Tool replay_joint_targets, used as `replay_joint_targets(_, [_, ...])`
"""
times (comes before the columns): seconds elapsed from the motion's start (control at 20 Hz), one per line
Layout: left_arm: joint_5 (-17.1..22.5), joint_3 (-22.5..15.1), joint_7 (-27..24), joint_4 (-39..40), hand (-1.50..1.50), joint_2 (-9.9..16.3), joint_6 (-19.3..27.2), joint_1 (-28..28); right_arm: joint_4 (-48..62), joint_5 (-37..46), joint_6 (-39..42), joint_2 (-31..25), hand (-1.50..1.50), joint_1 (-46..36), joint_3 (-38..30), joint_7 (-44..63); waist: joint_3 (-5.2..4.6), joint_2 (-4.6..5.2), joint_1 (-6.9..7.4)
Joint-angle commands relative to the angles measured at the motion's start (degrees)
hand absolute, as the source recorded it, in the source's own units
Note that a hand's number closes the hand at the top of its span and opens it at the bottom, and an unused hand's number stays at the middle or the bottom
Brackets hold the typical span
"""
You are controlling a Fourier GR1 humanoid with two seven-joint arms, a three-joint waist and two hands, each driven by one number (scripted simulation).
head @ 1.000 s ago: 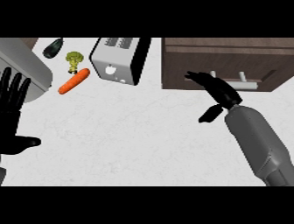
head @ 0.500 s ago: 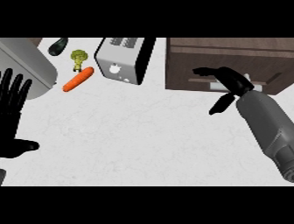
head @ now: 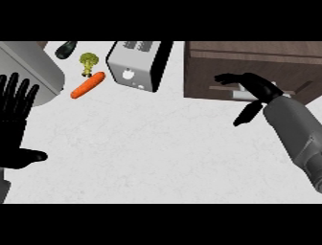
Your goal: Pick up the cup, place it into the drawer and close the drawer
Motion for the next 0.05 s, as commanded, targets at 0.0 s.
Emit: replay_joint_targets(0.0, [-0.73, 0.29, -0.13, 0.61, -1.50, 0.32, -0.49, -1.45, 2.78, -0.31, -2.89, -2.52, -1.50, -4.02, -1.87, 6.12, 0.48, 1.78, 1.17])
